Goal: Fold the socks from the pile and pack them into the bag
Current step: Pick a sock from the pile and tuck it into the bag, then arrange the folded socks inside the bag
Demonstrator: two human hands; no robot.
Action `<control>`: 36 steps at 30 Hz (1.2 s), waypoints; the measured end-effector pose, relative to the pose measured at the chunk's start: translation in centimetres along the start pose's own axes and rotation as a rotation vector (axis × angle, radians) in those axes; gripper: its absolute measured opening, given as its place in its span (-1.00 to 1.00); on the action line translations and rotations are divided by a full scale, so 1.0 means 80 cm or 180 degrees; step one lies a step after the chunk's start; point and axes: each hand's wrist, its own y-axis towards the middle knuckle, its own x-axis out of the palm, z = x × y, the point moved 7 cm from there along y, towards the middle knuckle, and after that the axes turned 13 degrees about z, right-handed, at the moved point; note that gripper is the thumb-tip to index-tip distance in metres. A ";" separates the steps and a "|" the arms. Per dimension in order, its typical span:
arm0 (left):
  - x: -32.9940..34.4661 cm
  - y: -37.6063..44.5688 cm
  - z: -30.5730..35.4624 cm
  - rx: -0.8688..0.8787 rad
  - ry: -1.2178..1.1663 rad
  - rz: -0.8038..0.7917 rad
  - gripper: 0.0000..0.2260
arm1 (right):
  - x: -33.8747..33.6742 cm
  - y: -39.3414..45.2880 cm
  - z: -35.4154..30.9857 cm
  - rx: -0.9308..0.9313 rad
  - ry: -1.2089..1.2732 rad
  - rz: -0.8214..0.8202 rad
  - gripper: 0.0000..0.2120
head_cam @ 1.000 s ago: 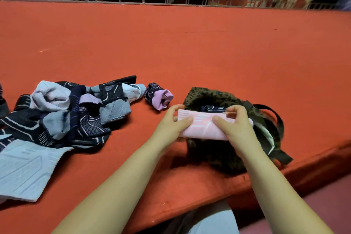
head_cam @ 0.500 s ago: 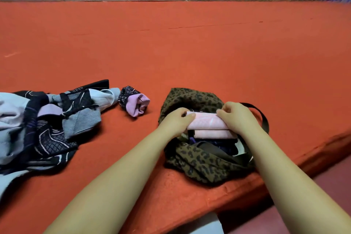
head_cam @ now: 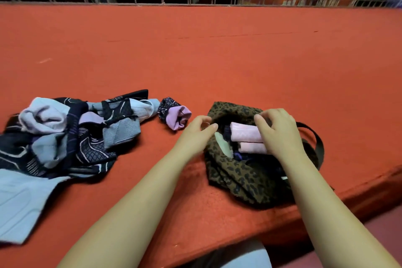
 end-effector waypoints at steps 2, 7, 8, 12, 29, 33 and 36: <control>-0.038 -0.018 -0.014 -0.0057 -0.0034 0.0082 -0.75 | 0.016 -0.017 -0.044 -0.0042 0.0554 -0.0256 -0.78; -0.137 -0.060 -0.058 -0.0272 0.0032 0.0402 -0.81 | 0.091 -0.083 -0.144 -0.0111 0.1272 -0.1155 -0.95; -0.158 -0.068 -0.069 -0.0322 0.0059 0.0439 -0.83 | 0.105 -0.098 -0.162 -0.0098 0.1378 -0.1304 -0.98; -0.236 -0.099 -0.116 -0.0489 0.0439 0.0577 -0.98 | 0.156 -0.162 -0.219 -0.0005 0.1719 -0.2009 -0.93; -0.479 -0.208 -0.198 -0.0749 0.2047 0.3184 -0.61 | 0.237 -0.286 -0.281 0.0681 0.2057 -0.3073 -0.88; -0.487 -0.196 -0.215 -0.0989 0.1098 0.2870 -0.57 | 0.236 -0.289 -0.272 0.0755 0.2102 -0.3116 -0.90; -0.466 -0.191 -0.210 -0.0931 0.1043 0.2661 -0.68 | 0.232 -0.292 -0.279 0.0854 0.2157 -0.3180 -0.91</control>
